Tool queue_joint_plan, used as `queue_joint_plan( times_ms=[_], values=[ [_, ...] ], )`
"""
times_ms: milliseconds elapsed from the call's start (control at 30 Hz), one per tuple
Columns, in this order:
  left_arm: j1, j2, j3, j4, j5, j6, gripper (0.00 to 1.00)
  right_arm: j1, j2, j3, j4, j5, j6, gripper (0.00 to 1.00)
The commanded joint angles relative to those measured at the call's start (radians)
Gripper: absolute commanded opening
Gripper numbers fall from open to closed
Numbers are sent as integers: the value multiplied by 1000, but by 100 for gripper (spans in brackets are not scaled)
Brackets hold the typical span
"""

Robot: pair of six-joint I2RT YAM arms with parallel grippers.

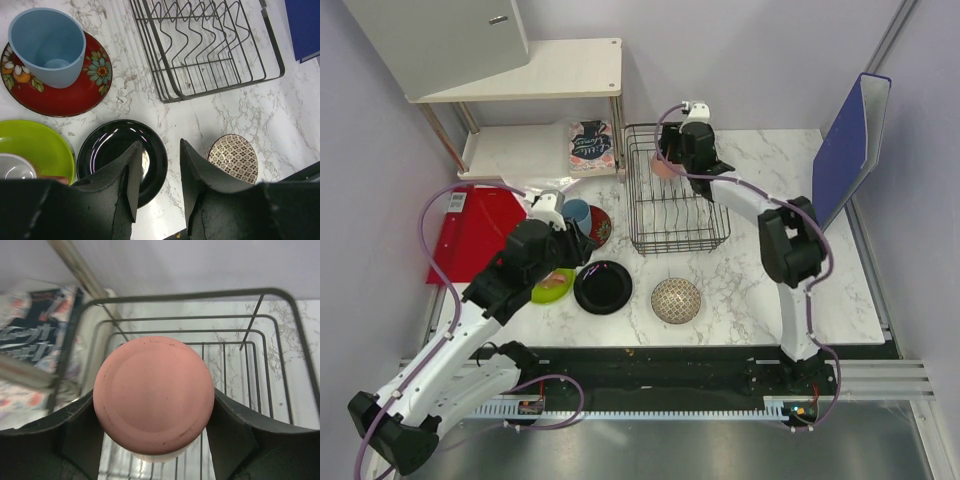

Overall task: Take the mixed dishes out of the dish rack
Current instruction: Pick up the cup from the dish rack.

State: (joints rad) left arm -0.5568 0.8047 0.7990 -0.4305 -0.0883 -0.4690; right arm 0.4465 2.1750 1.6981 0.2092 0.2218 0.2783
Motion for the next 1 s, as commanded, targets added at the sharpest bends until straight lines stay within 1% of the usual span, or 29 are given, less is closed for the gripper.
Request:
queue_joint_plan(
  times_ms=[0,67,100,167,200,233,267,300,333,367,400,433,467,500,533,567,600,633,667,700,733,833,967],
  values=[
    [-3,-38,35,41,-33,21,43,31,-384,-104,61,-12,61,32],
    [-3,-53,37,44,-41,0,43,32,-481,-207,53,-19,105,32],
    [-3,-56,36,47,-44,-13,43,31,-579,-244,42,-18,123,27],
    [-3,-64,25,74,-30,-49,43,29,-674,-363,36,-28,174,22],
    [-3,-68,19,88,-18,-66,43,29,-764,-412,53,-57,226,10],
    [-2,-70,10,111,19,-100,43,29,-808,-524,77,-82,270,3],
    [-3,-76,-12,165,50,-114,43,29,-848,-584,103,-108,313,0],
    [-3,-78,-26,206,74,-134,43,29,-919,-641,169,-169,408,0],
    [-3,-78,-41,244,128,-179,43,29,-951,-748,200,-189,456,0],
    [-2,-79,-87,368,181,-256,43,29,-1022,-903,339,-279,614,0],
    [-3,-78,-125,416,234,-282,43,31,-1038,-952,398,-307,665,0],
    [-2,-76,-150,544,258,-313,43,32,-1052,-1000,526,-338,718,0],
    [-3,-76,-174,600,277,-385,43,32,-1063,-1078,589,-381,799,0],
    [-3,-75,-226,672,303,-423,43,35,-1066,-1109,646,-400,837,0],
    [-3,-72,-251,737,312,-457,43,38,-1067,-1135,742,-412,858,0],
    [-5,-59,-273,838,321,-518,47,40,-1075,-1179,780,-417,874,0],
    [-5,-52,-291,867,329,-540,50,50,-1081,-1196,804,-411,889,0],
    [-8,-39,-291,884,334,-552,54,57,-1086,-1209,827,-407,891,0],
    [-15,-21,-287,894,338,-556,62,66,-1095,-1222,829,-404,888,0],
    [-21,-9,-270,892,352,-550,67,72,-1097,-1224,829,-404,880,0],
    [-28,2,-261,892,361,-542,76,78,-1097,-1224,828,-407,877,0],
    [-63,33,-238,892,375,-519,86,104,-1086,-1229,837,-411,868,0],
    [-113,71,-224,895,363,-499,86,126,-1074,-1241,840,-401,863,0]
  ],
)
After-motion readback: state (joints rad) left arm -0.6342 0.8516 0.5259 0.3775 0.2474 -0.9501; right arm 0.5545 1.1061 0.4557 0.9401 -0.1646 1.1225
